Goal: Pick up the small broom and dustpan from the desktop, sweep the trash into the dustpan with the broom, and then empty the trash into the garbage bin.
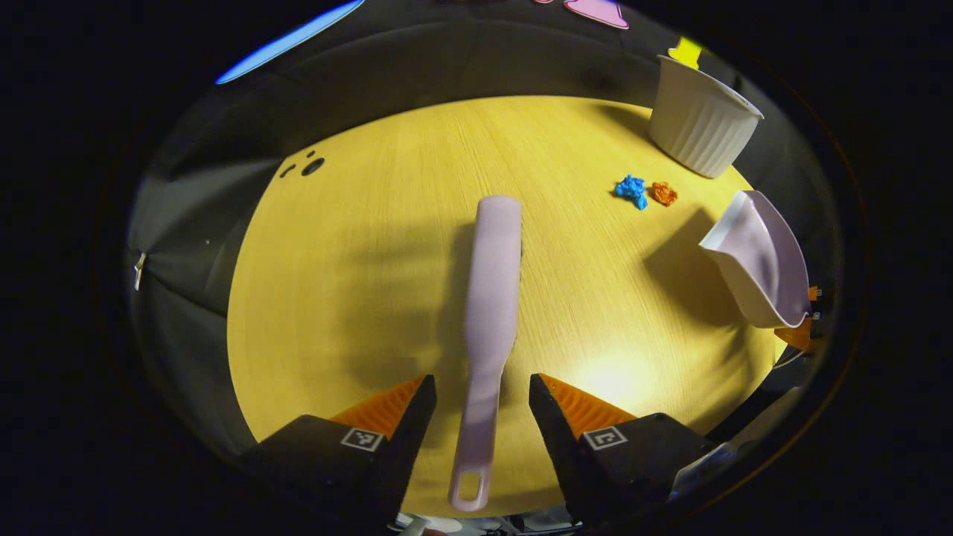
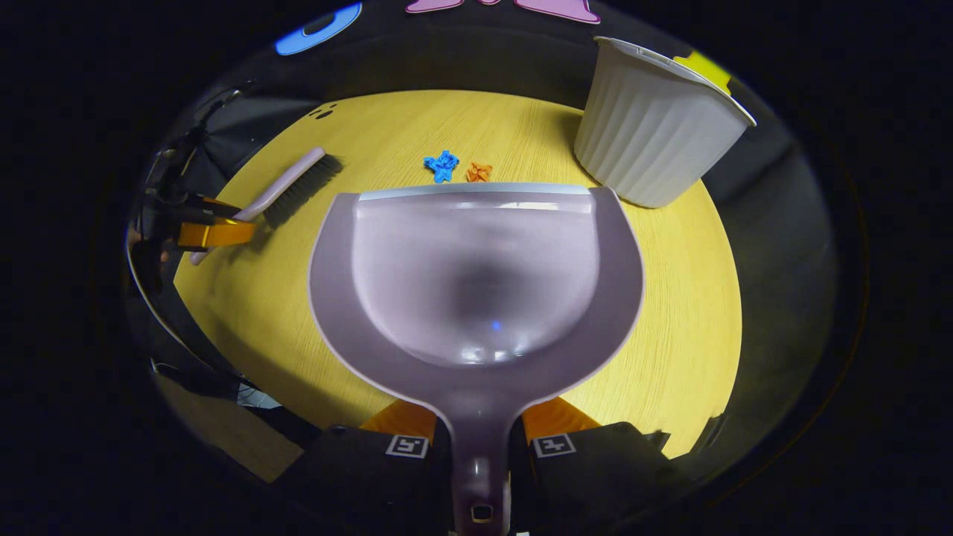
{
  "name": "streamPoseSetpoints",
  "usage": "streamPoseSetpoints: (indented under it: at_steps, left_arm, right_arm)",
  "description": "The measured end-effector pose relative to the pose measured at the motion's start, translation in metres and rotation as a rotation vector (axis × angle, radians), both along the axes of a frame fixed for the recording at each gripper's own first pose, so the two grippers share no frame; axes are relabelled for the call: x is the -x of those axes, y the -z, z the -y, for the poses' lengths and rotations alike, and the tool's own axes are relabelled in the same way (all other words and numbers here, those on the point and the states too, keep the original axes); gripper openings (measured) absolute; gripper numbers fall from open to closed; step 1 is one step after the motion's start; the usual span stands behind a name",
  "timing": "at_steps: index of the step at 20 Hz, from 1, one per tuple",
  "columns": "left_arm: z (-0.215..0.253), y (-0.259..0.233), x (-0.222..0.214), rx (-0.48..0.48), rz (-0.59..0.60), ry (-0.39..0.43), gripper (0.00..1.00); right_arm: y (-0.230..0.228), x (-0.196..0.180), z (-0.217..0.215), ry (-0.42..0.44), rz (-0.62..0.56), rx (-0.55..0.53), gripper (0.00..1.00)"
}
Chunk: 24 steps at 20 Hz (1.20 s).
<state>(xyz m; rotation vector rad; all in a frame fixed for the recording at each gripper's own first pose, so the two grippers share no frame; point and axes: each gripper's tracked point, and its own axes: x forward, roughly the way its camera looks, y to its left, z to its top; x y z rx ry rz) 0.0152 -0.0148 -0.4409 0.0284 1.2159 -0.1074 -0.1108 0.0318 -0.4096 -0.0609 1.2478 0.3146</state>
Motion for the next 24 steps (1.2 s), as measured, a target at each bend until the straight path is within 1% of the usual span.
streamPoseSetpoints:
  at_steps: [2,8,9,10,11,12,13,14,15,16,17,18,19,20,21,22,23,24]
  left_arm:
    - [-0.001,0.012,-0.005,-0.005,-0.012,0.005,0.79]
    - [0.007,0.03,-0.024,-0.018,-0.024,0.042,0.77]
    - [0.009,0.029,-0.029,-0.019,-0.01,0.046,0.76]
    - [0.011,0.03,-0.032,-0.025,-0.009,0.055,0.71]
    - [0.013,0.029,-0.033,-0.028,-0.004,0.067,0.68]
    - [0.016,0.029,-0.035,-0.031,-0.002,0.08,0.69]
    - [0.017,0.03,-0.037,-0.034,0.001,0.09,0.6]
    - [0.018,0.031,-0.038,-0.035,0.004,0.097,0.58]
    - [0.016,0.029,-0.041,-0.043,0.013,0.096,0.48]
    - [0.016,0.028,-0.043,-0.052,0.02,0.094,0.38]
    - [0.02,0.023,-0.049,-0.049,0.041,0.098,0.38]
    - [0.024,0.016,-0.056,-0.039,0.069,0.106,0.34]
    - [0.029,0.009,-0.065,-0.034,0.093,0.118,0.35]
    - [0.034,0.001,-0.074,-0.031,0.119,0.137,0.31]
    - [0.04,-0.004,-0.083,-0.034,0.135,0.163,0.31]
    - [0.044,-0.008,-0.092,-0.046,0.139,0.193,0.33]
    - [0.049,-0.011,-0.101,-0.06,0.145,0.222,0.31]
    - [0.057,-0.012,-0.11,-0.067,0.149,0.248,0.34]
  right_arm:
    - [0.0,0.002,0.0,0.004,-0.006,-0.003,0.36]
    - [0.001,0.003,-0.001,-0.002,-0.023,-0.003,0.36]
    - [-0.002,0.007,0.0,-0.003,-0.026,-0.005,0.32]
    - [-0.001,0.006,-0.001,-0.003,-0.027,-0.005,0.36]
    - [-0.001,0.007,0.0,-0.004,-0.029,-0.004,0.36]
    - [-0.001,0.007,0.0,-0.007,-0.032,-0.004,0.32]
    - [-0.001,0.007,0.001,-0.009,-0.035,-0.004,0.32]
    - [-0.001,0.007,0.0,-0.014,-0.039,-0.004,0.36]
    - [-0.001,0.008,0.001,-0.021,-0.045,-0.005,0.32]
    - [-0.002,0.008,0.001,-0.029,-0.054,-0.006,0.36]
    - [-0.001,0.008,0.002,-0.04,-0.067,-0.006,0.36]
    - [-0.003,0.008,0.004,-0.053,-0.082,-0.003,0.36]
    - [-0.004,0.008,0.007,-0.068,-0.098,0.005,0.36]
    - [-0.005,0.008,0.011,-0.086,-0.116,0.017,0.36]
    - [-0.004,0.008,0.016,-0.105,-0.14,0.031,0.32]
    - [-0.003,0.008,0.02,-0.124,-0.167,0.045,0.36]
    - [-0.002,0.008,0.023,-0.141,-0.191,0.055,0.36]
    - [-0.001,0.008,0.025,-0.157,-0.216,0.062,0.32]
